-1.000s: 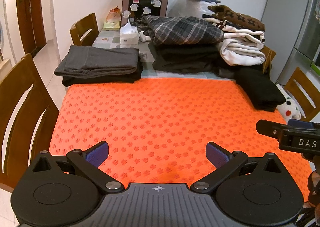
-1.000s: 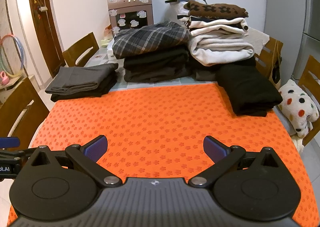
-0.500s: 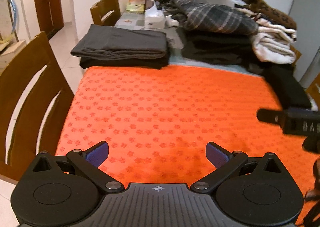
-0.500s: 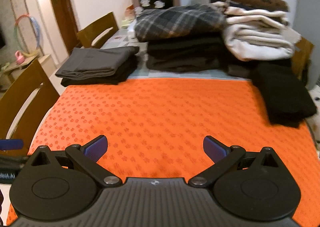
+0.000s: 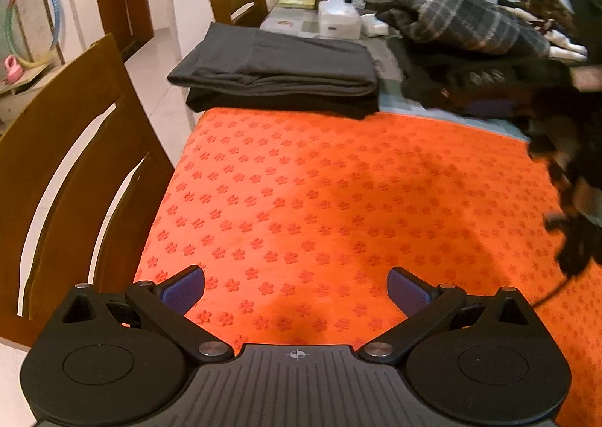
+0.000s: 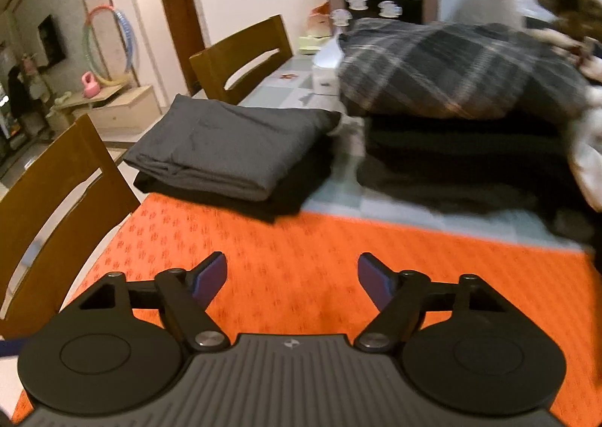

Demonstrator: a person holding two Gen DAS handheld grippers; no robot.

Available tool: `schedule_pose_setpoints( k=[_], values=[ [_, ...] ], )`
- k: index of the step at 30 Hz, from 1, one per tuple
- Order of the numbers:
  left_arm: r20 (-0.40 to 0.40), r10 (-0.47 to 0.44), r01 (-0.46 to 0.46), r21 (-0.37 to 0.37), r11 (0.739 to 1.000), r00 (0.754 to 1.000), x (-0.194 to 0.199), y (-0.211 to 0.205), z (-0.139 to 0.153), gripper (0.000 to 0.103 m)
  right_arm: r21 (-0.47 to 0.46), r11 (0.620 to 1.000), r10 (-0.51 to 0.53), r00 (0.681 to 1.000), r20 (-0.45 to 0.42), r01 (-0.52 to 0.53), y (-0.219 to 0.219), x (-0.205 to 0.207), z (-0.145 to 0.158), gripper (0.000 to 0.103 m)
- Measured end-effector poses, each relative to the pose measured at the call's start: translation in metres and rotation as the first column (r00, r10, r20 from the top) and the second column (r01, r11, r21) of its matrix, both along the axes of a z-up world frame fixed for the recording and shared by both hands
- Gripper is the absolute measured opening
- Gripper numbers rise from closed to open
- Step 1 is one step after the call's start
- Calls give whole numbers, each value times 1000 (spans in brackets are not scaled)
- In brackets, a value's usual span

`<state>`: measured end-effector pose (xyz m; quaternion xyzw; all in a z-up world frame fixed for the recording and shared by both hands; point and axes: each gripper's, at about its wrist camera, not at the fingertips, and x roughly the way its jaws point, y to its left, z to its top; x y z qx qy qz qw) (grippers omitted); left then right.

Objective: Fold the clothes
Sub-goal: 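Grasp the dark grey garment from the folded pile with the right gripper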

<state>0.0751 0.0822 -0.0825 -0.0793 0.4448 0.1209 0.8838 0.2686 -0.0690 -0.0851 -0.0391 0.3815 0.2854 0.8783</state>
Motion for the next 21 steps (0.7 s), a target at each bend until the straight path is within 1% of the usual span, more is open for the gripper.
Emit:
schedule_pose_setpoints(
  k=[6, 7, 11, 12, 13, 15, 17, 21],
  values=[
    [-30, 29, -29, 5, 1000, 999, 4, 12, -9, 103, -28, 997, 74, 997, 22, -74, 44, 43, -18, 59],
    [-33, 36, -36, 6, 999, 999, 4, 14, -10, 103, -37, 995, 90, 996, 28, -89, 50, 48, -20, 54],
    [-38, 61, -60, 10, 998, 997, 5, 21, -13, 103, -85, 990, 120, 991, 58, -115, 75, 69, -30, 45],
    [-38, 65, -65, 12, 998, 997, 5, 22, -13, 103, -91, 988, 129, 990, 58, -124, 80, 74, -32, 34],
    [-37, 69, -69, 14, 998, 997, 5, 23, -13, 103, -94, 987, 140, 989, 56, -134, 84, 78, -35, 20],
    [-31, 78, -77, 21, 997, 996, 3, 25, -12, 103, -88, 985, 154, 986, 63, -148, 88, 83, -36, 14],
    [-21, 90, -90, 30, 996, 996, 1, 28, -10, 103, -59, 986, 158, 984, 88, -153, 86, 81, -30, 12],
    [-8, 126, -126, 49, 991, 992, -4, 36, -8, 103, 20, 985, 167, 979, 119, -171, 74, 64, -3, 10]
  ],
)
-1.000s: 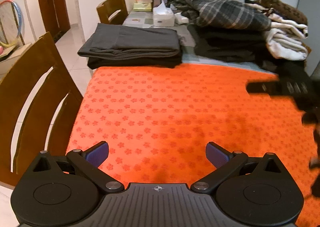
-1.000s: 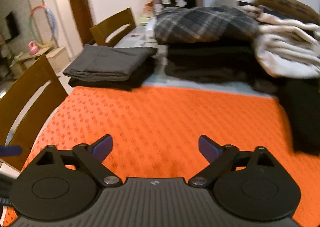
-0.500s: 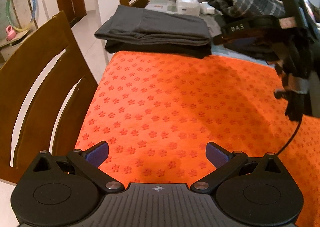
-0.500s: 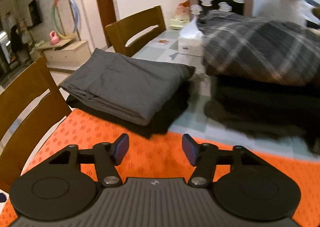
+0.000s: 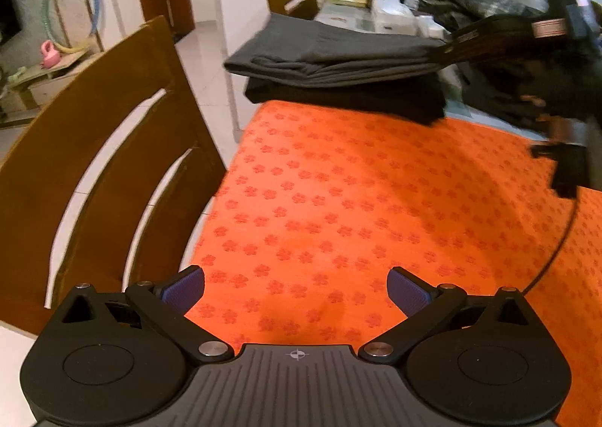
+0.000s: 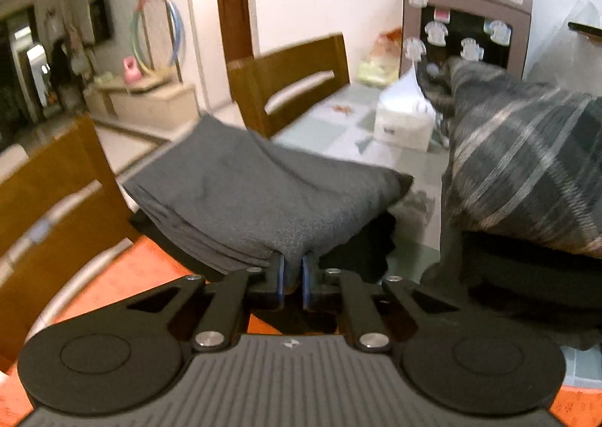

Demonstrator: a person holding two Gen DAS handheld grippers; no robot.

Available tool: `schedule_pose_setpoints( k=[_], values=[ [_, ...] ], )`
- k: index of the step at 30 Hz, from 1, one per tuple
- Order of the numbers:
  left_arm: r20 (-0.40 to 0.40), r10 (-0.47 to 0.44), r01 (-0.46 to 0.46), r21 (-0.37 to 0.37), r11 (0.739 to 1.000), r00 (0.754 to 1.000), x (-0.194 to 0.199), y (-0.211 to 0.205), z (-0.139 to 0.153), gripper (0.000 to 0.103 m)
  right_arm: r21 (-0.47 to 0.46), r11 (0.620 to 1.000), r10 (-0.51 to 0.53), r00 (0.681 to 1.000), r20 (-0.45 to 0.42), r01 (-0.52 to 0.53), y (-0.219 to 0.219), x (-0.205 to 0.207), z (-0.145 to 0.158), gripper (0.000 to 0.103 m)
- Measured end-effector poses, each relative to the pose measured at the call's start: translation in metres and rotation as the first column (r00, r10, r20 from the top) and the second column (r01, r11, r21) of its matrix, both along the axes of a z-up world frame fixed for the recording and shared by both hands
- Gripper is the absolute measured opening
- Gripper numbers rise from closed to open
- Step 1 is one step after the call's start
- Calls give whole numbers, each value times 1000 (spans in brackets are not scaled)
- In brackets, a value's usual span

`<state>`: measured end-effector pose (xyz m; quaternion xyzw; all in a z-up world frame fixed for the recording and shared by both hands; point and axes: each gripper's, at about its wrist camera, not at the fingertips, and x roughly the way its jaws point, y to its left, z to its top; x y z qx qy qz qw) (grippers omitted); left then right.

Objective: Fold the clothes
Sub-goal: 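Grasp the dark grey garment from the folded pile with the right gripper, then pull the dark grey garment onto the orange tablecloth with the right gripper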

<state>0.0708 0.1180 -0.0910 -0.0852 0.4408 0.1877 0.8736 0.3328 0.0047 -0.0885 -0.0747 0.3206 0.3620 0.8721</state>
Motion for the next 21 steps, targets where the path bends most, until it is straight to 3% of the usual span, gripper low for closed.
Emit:
schedule_pose_setpoints(
  k=[6, 10, 16, 21],
  values=[
    [50, 34, -37, 45, 998, 998, -14, 8, 13, 103, 69, 997, 35, 999, 10, -36, -25, -50, 46, 9],
    [75, 38, -43, 62, 997, 996, -27, 10, 21, 103, 93, 995, 33, 999, -28, -31, -60, -90, 67, 9],
    [95, -5, -2, 74, 997, 995, -46, 0, 26, 102, 51, 998, -33, 992, -118, 39, -134, -155, 69, 10],
    [123, -90, 80, 85, 993, 988, -58, -17, 33, 102, 23, 986, -159, 964, -211, 167, -205, -211, 63, 9]
  ],
)
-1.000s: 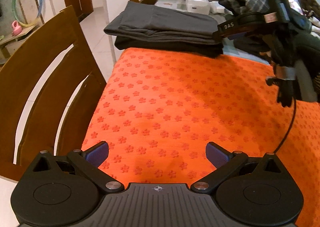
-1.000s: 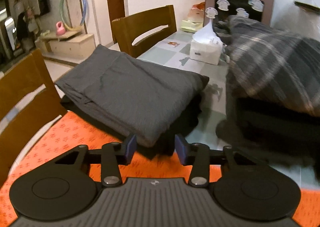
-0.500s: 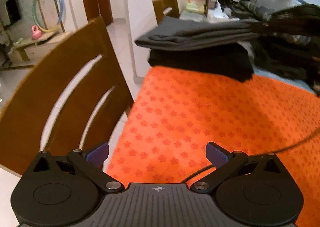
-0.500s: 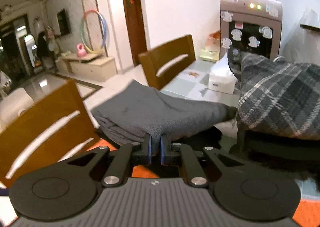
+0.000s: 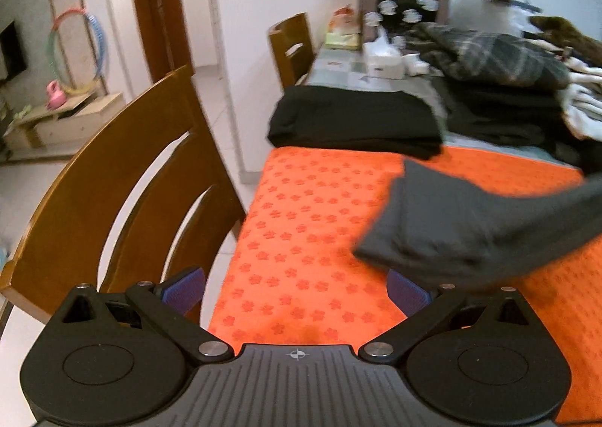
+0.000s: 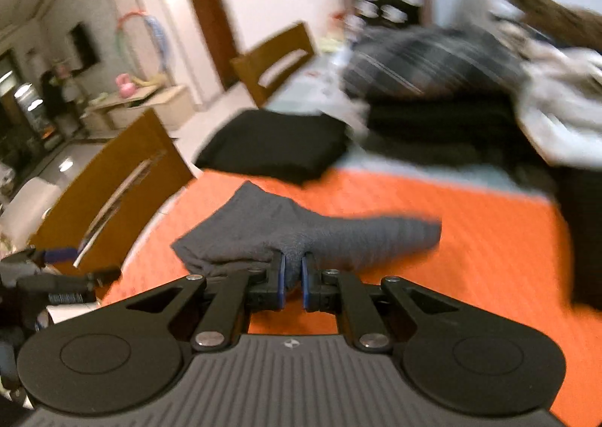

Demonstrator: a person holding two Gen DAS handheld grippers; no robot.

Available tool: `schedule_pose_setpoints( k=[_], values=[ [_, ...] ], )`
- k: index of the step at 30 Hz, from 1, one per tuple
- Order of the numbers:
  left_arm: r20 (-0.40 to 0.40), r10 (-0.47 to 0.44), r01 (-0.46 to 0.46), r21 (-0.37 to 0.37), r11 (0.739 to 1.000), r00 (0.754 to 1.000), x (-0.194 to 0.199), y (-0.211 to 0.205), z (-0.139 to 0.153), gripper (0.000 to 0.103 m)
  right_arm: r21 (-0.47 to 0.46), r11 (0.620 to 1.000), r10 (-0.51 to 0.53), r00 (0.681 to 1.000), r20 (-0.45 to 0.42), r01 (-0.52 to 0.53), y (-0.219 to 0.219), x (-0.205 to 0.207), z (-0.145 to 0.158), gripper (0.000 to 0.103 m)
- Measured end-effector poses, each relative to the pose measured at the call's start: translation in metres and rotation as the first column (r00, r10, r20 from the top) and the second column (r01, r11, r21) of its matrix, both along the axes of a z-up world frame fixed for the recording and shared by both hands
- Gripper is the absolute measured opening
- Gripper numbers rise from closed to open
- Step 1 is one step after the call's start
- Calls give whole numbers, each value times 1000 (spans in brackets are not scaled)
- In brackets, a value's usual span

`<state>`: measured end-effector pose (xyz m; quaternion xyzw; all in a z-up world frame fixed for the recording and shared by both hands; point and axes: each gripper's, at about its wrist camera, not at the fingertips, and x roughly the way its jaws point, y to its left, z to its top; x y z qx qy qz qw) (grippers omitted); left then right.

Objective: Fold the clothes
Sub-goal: 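Pull the dark grey garment onto the orange tablecloth with the right gripper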

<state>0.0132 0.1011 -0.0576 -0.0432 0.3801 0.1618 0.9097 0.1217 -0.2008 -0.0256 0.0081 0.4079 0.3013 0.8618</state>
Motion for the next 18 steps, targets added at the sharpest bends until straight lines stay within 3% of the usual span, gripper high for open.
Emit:
schedule_pose_setpoints(
  k=[7, 14, 16, 18],
  values=[
    [6, -142, 142, -25, 990, 990, -12, -26, 5, 102, -72, 987, -149, 987, -58, 145, -78, -78, -20, 9],
    [3, -242, 242, 0, 970, 970, -14, -46, 8, 102, -130, 977, -178, 983, -52, 170, -107, -113, -30, 13],
    [5, -259, 259, 5, 966, 966, -15, -50, 9, 102, -153, 978, -151, 988, -39, 143, -105, -116, -28, 18],
    [5, -269, 269, 8, 963, 963, -16, -53, 9, 102, -178, 978, -111, 994, -13, 107, -99, -117, -23, 30]
  ],
)
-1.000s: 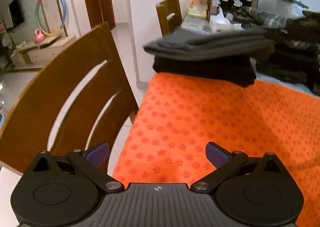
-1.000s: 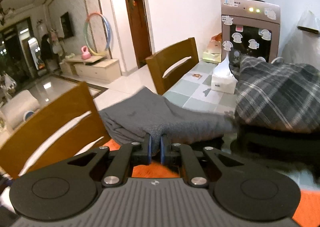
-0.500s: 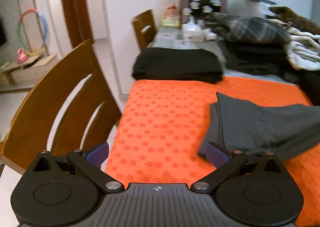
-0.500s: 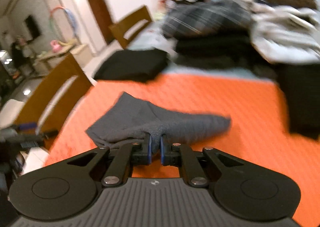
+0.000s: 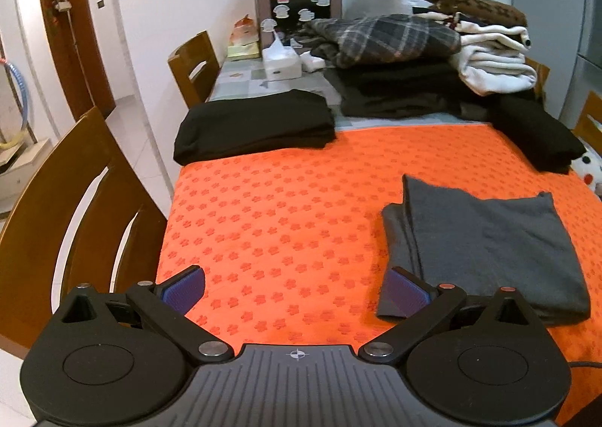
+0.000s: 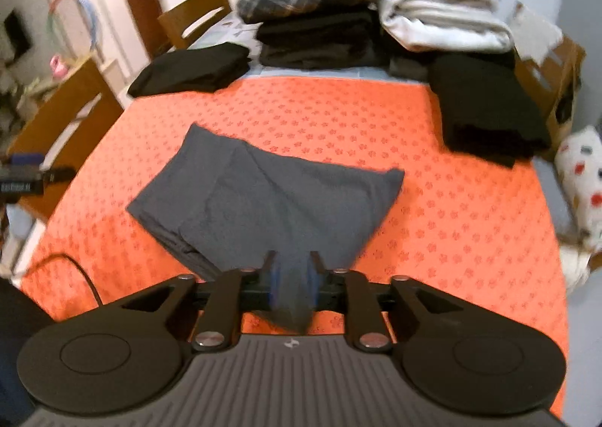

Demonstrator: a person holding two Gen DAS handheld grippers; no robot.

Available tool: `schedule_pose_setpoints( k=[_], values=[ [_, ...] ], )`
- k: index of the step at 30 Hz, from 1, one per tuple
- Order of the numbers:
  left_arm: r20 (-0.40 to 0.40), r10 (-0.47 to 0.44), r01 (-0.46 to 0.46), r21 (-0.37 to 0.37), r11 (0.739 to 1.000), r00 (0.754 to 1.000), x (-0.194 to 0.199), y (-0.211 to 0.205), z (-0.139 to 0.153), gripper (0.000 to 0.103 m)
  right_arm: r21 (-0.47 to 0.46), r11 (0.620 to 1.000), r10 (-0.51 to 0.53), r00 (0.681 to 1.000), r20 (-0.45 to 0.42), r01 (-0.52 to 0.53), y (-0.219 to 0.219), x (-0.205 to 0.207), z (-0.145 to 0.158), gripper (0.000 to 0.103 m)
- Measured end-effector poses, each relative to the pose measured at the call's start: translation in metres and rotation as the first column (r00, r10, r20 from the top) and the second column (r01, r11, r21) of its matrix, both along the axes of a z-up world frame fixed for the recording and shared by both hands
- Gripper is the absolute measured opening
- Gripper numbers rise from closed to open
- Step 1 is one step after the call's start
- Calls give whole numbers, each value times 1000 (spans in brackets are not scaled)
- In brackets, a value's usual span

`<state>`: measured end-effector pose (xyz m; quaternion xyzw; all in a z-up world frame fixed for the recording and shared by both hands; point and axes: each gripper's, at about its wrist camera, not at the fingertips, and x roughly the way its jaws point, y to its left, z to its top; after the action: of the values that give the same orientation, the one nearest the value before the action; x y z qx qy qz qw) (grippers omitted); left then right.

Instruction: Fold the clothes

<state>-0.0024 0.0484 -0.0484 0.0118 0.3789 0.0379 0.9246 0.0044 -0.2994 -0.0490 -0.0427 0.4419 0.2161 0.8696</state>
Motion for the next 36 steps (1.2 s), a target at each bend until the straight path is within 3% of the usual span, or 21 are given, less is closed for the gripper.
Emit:
schedule_pose_setpoints(
  k=[8, 19, 24, 26, 28, 30, 36],
  values=[
    [6, -18, 18, 6, 1000, 1000, -9, -5, 3, 102, -4, 980, 197, 980, 30, -197, 52, 19, -8, 32],
    [2, -4, 3, 35, 999, 1000, -31, -10, 8, 103, -48, 886, 462, 887, 11, -461, 139, 40, -43, 35],
    [-12, 19, -18, 36, 999, 1000, -39, -10, 6, 103, -118, 847, 519, 854, -32, -519, 158, 46, -62, 37],
    [-18, 23, -22, 34, 999, 1000, -40, -10, 6, 103, -160, 835, 528, 848, -35, -526, 160, 45, -69, 32],
    [-24, 23, -22, 32, 999, 999, -41, -11, 5, 103, -169, 836, 527, 850, -16, -522, 157, 42, -71, 18],
    [-28, 16, -15, 30, 999, 999, -42, -13, 4, 103, -158, 853, 506, 862, 16, -498, 150, 38, -65, 12],
    [-33, -39, 41, 32, 999, 999, -36, -24, 0, 103, -57, 952, 307, 943, 132, -302, 105, 36, -30, 10]
  ],
)
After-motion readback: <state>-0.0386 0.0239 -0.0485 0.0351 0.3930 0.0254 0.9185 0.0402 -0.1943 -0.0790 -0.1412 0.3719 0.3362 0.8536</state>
